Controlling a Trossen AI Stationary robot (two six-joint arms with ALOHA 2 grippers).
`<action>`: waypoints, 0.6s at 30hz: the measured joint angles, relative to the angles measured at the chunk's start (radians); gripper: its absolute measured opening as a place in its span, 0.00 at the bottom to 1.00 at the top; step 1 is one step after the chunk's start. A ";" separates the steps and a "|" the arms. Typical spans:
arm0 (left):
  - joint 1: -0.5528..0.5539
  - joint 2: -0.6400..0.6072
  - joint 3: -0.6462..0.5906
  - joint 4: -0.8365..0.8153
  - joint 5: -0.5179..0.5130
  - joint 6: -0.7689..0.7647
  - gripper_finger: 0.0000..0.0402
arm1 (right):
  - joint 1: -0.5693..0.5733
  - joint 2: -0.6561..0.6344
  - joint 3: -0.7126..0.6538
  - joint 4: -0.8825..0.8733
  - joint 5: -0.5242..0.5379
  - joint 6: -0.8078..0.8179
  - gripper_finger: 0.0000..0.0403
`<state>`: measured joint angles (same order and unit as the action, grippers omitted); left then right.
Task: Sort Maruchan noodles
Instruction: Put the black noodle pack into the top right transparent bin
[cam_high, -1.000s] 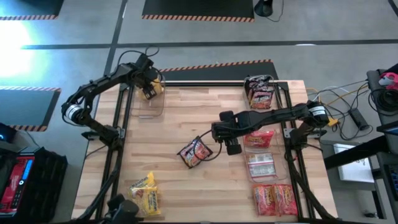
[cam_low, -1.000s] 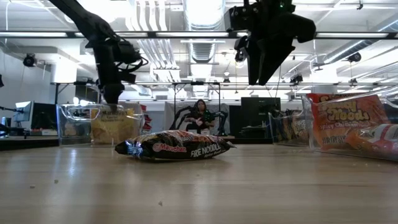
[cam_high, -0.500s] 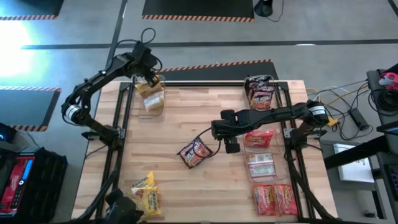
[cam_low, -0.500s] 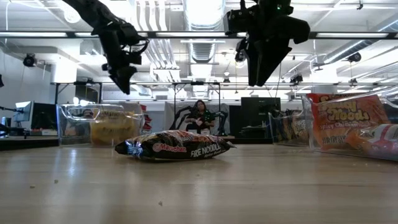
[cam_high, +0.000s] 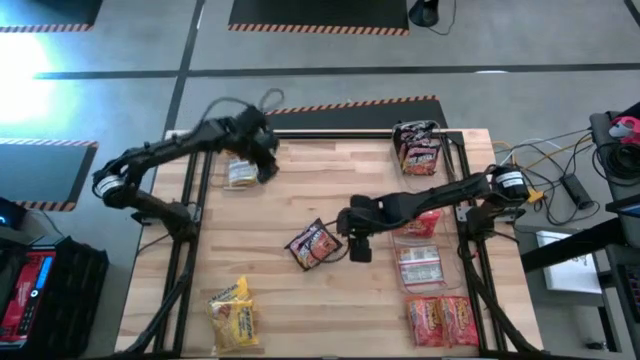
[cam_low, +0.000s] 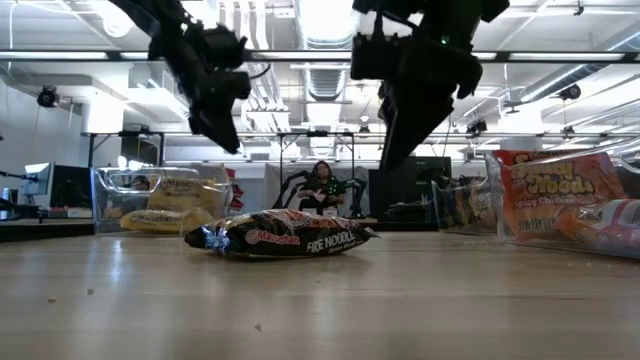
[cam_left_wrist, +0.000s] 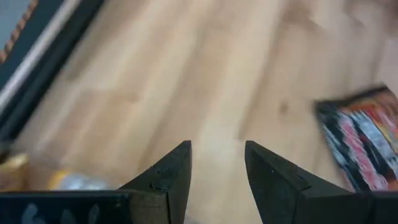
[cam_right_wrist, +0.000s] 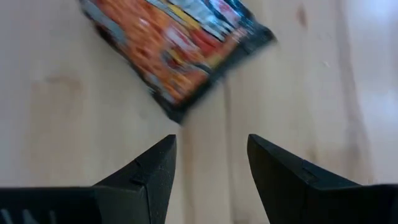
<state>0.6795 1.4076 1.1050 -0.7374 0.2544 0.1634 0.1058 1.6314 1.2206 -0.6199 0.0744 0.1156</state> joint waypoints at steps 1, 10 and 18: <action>-0.046 -0.012 -0.019 0.018 -0.013 -0.013 0.33 | 0.010 0.000 -0.006 0.026 -0.002 0.002 0.46; -0.460 -0.120 -0.216 0.286 -0.249 -0.247 0.33 | 0.127 0.000 -0.150 0.468 0.000 0.044 0.46; -0.814 -0.127 -0.389 0.624 -0.461 -0.513 0.33 | 0.200 0.006 -0.269 0.797 0.198 0.070 0.46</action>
<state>-0.1344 1.2807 0.7163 -0.1133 -0.2064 -0.3493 0.3058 1.6370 0.9519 0.1775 0.2725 0.1857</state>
